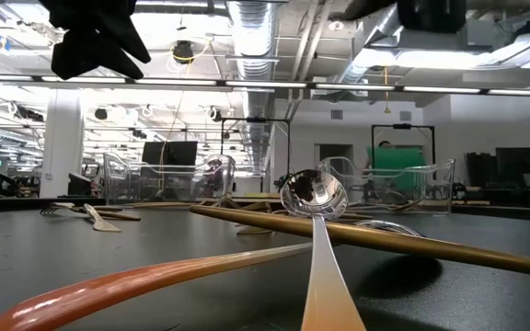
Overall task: Sort silverware by color (type)
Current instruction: Put the orange spoon into the top right transparent bin, then put the gold fork into the top left transparent bin
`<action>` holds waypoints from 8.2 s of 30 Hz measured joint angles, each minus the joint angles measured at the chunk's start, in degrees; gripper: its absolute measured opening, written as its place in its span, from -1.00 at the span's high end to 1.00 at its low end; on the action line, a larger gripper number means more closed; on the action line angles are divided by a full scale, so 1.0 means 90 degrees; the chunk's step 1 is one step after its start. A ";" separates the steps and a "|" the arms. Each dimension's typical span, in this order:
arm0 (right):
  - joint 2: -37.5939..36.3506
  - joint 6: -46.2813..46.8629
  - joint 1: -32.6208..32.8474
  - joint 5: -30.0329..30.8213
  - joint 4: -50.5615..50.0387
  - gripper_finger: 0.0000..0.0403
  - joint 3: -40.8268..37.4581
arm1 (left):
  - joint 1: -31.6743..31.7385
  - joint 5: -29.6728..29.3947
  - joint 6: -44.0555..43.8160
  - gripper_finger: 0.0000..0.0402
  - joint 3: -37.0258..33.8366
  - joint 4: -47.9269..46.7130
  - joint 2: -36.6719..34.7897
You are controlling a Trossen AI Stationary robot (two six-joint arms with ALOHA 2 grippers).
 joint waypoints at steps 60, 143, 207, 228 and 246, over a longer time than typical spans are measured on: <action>0.1613 -0.0729 -0.0615 -0.2258 0.0689 0.18 -0.0002 | -0.0588 -0.0576 0.0041 0.41 -0.0002 -0.0203 0.0000; 0.0872 -0.4874 -0.5384 0.2088 -0.6624 0.92 0.4788 | 0.1540 -0.0561 0.2305 0.41 0.0002 -0.1550 -0.0002; -0.0765 -0.4278 -0.6429 -0.1316 -0.2050 -0.04 0.0282 | 0.2171 -0.1035 0.1098 0.41 0.0002 -0.1325 -0.0002; -0.0268 -0.2038 -0.4447 -0.1392 -0.1233 -0.03 0.0279 | 0.2171 -0.0669 0.3450 0.41 0.0000 -0.0067 -0.0002; 0.0367 -0.0483 -0.2793 -0.2059 -0.1293 -0.03 0.0282 | 0.2168 0.0168 0.4376 0.41 -0.0002 -0.0191 0.0000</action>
